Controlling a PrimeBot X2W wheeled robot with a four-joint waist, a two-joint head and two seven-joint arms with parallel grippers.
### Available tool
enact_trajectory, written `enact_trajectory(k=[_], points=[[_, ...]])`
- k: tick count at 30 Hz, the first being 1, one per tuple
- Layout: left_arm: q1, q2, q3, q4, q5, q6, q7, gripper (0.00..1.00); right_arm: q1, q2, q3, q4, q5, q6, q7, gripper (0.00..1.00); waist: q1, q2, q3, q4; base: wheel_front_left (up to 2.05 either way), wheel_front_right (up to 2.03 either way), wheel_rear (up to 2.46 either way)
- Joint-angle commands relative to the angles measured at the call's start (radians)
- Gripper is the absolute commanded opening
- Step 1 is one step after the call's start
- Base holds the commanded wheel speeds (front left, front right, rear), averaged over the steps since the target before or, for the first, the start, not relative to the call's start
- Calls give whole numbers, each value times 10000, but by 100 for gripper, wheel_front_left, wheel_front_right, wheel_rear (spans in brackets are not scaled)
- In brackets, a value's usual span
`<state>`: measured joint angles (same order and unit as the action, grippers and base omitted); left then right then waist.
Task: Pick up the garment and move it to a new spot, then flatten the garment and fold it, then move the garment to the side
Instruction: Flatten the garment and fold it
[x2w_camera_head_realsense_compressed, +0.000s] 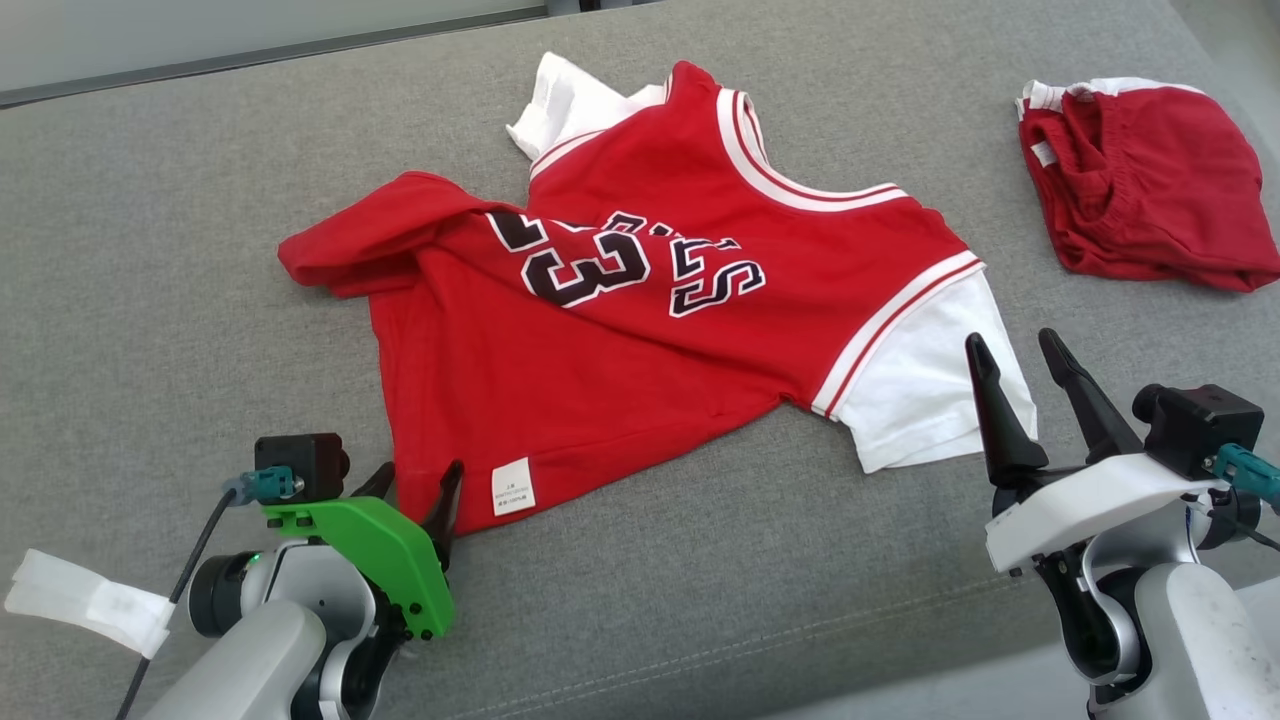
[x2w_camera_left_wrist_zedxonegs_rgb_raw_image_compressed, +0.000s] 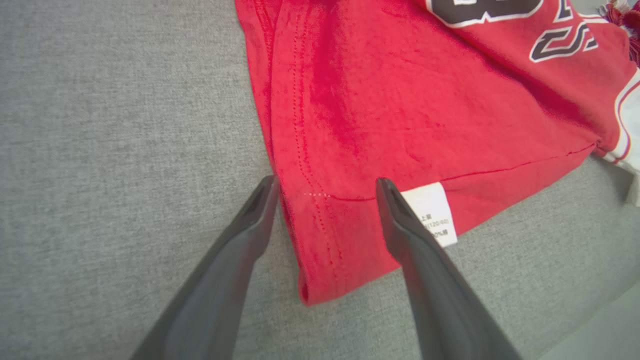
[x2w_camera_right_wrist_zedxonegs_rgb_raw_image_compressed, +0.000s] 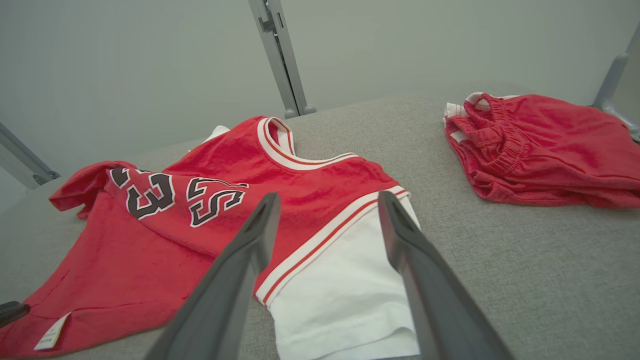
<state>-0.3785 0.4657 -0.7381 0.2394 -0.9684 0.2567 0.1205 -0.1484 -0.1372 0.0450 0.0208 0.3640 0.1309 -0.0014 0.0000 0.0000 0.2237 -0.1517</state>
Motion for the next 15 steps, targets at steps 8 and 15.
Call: enact_trajectory(k=[8, 15], points=[[217, -92, -72, 208, 14, 79, -32, 100, -12, 54, -102, 17, -69, -5, -93, 100, 0, 0, 28, -78, 0, 0, 0], [296, 8, -159, -135, 144, 212, -48, 84, 28, 85, -135, 4, -71, -5, -110, 100, 0, 0, 38, -60, 0, 0, 0]])
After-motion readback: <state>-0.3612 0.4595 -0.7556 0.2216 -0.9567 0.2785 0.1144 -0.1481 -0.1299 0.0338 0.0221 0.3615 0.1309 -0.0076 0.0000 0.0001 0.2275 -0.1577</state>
